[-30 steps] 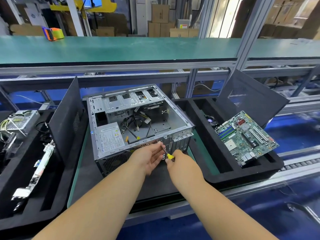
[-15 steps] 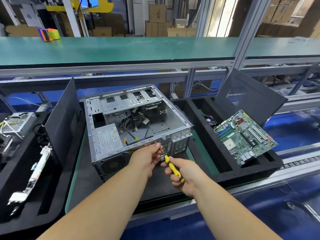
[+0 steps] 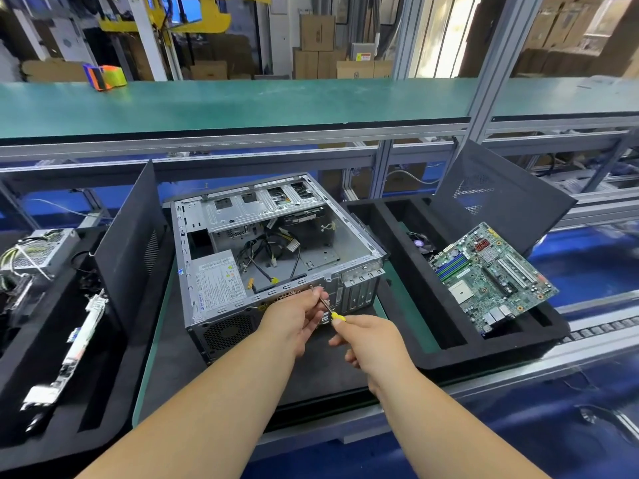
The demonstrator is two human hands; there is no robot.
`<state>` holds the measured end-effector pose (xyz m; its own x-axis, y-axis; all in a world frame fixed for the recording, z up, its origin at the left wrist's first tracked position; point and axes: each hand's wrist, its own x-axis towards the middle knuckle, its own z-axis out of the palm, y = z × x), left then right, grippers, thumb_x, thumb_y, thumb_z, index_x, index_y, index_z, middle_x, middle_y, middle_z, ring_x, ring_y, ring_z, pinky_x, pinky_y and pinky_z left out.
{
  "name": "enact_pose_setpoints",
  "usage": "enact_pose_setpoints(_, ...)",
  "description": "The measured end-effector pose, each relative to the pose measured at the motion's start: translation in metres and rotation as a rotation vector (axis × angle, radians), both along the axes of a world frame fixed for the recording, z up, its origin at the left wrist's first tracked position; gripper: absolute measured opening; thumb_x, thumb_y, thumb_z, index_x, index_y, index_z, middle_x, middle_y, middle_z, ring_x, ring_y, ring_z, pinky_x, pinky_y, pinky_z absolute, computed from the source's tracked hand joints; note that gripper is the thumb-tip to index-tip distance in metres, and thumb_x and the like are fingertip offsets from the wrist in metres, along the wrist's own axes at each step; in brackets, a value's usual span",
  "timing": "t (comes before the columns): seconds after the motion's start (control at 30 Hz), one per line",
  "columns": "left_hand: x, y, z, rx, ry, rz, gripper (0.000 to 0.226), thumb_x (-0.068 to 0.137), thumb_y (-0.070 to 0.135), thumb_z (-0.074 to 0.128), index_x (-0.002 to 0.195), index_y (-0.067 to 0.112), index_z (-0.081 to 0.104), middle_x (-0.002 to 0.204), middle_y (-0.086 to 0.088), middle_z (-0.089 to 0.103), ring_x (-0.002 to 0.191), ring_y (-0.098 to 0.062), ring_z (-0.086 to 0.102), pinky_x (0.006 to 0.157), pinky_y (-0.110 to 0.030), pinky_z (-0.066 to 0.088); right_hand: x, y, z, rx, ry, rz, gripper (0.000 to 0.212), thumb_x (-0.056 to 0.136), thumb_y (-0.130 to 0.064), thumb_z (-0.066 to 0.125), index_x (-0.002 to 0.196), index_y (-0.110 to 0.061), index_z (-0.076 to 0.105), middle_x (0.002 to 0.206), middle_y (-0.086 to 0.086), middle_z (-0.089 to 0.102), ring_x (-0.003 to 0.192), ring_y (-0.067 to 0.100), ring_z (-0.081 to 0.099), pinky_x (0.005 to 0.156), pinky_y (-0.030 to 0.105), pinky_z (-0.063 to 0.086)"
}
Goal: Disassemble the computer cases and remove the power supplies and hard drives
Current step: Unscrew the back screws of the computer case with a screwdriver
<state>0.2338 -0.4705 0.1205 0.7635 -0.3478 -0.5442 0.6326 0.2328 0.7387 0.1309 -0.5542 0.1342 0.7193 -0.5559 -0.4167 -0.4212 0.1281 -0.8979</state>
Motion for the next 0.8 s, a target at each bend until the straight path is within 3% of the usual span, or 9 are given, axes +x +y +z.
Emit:
enact_pose_setpoints(0.13, -0.001, 0.001, 0.002, 0.001, 0.015, -0.016, 0.016, 0.098, 0.006, 0.056, 0.091, 0.008, 0.07, 0.071, 0.002, 0.074, 0.062, -0.006, 0.064, 0.053, -0.014, 0.054, -0.007, -0.001, -0.001, -0.666, 0.049, 0.181, 0.019, 0.093, -0.036, 0.059, 0.078, -0.029, 0.068, 0.069, -0.005, 0.065, 0.063, 0.01, 0.056, 0.052, 0.026, 0.038)
enact_pose_setpoints(0.2, 0.0, 0.002, 0.003, 0.03, 0.018, -0.047, 0.012, 0.096, 0.013, 0.06, 0.093, 0.009, 0.071, 0.073, 0.002, 0.074, 0.066, -0.006, 0.068, 0.055, -0.016, 0.054, -0.007, 0.0, -0.003, -0.817, 0.052, 0.202, 0.018, 0.094, -0.036, 0.056, 0.081, -0.027, 0.065, 0.068, -0.007, 0.059, 0.065, 0.007, 0.052, 0.05, 0.023, 0.031)
enact_pose_setpoints(0.27, -0.001, 0.002, 0.003, 0.071, 0.008, -0.087, 0.011, 0.093, 0.021, 0.067, 0.09, 0.011, 0.071, 0.075, 0.002, 0.074, 0.067, -0.007, 0.068, 0.056, -0.017, 0.053, -0.006, 0.0, -0.004, -0.83, 0.051, 0.204, 0.016, 0.094, -0.037, 0.056, 0.085, -0.026, 0.064, 0.069, -0.007, 0.059, 0.064, 0.005, 0.051, 0.049, 0.023, 0.029)
enact_pose_setpoints(0.37, 0.001, 0.001, 0.002, 0.1, -0.037, -0.088, 0.012, 0.09, 0.016, 0.07, 0.081, 0.008, 0.069, 0.066, 0.002, 0.071, 0.055, -0.004, 0.063, 0.051, -0.015, 0.051, -0.002, -0.003, -0.004, -0.627, 0.058, 0.217, 0.014, 0.095, -0.036, 0.058, 0.091, -0.024, 0.063, 0.075, -0.005, 0.068, 0.065, 0.009, 0.057, 0.055, 0.026, 0.041)
enact_pose_setpoints(0.43, 0.002, 0.0, 0.002, 0.113, -0.065, -0.084, 0.015, 0.091, 0.011, 0.068, 0.077, 0.007, 0.067, 0.059, 0.002, 0.068, 0.048, -0.003, 0.059, 0.047, -0.013, 0.049, 0.002, -0.001, -0.001, -0.21, 0.038, 0.164, 0.017, 0.097, -0.032, 0.057, 0.092, -0.018, 0.064, 0.071, -0.002, 0.072, 0.052, 0.011, 0.053, 0.055, 0.026, 0.044)
enact_pose_setpoints(0.5, 0.004, 0.0, 0.002, 0.127, -0.082, -0.087, 0.017, 0.092, 0.009, 0.066, 0.075, 0.006, 0.066, 0.057, 0.002, 0.067, 0.045, -0.002, 0.057, 0.045, -0.013, 0.047, 0.002, 0.0, 0.003, 0.277, 0.041, 0.087, 0.029, 0.101, -0.032, 0.052, 0.092, -0.009, 0.067, 0.063, 0.004, 0.069, 0.041, 0.01, 0.043, 0.043, 0.021, 0.037)
enact_pose_setpoints(0.57, 0.005, 0.002, 0.002, 0.134, -0.087, -0.094, 0.017, 0.092, 0.008, 0.066, 0.075, 0.006, 0.067, 0.059, 0.001, 0.067, 0.045, -0.002, 0.057, 0.045, -0.013, 0.047, -0.001, -0.002, 0.006, 0.595, 0.036, 0.053, 0.041, 0.103, -0.034, 0.046, 0.093, -0.002, 0.069, 0.062, 0.007, 0.063, 0.038, 0.009, 0.039, 0.037, 0.018, 0.031)
enact_pose_setpoints(0.67, 0.005, 0.002, 0.002, 0.13, -0.091, -0.104, 0.016, 0.093, 0.008, 0.065, 0.076, 0.006, 0.067, 0.059, 0.002, 0.067, 0.046, -0.002, 0.057, 0.046, -0.013, 0.047, -0.002, -0.002, 0.005, 0.704, 0.016, 0.066, 0.041, 0.105, -0.032, 0.044, 0.09, -0.001, 0.067, 0.057, 0.004, 0.054, 0.035, 0.007, 0.032, 0.035, 0.016, 0.024)
enact_pose_setpoints(0.8, 0.003, 0.002, 0.004, 0.127, -0.097, -0.098, 0.017, 0.094, 0.007, 0.063, 0.077, 0.006, 0.067, 0.06, 0.002, 0.067, 0.051, -0.004, 0.056, 0.047, -0.012, 0.048, 0.0, 0.004, 0.001, 0.595, 0.016, 0.039, 0.036, 0.104, -0.032, 0.049, 0.085, -0.005, 0.064, 0.054, 0.0, 0.049, 0.035, 0.007, 0.026, 0.037, 0.017, 0.019)
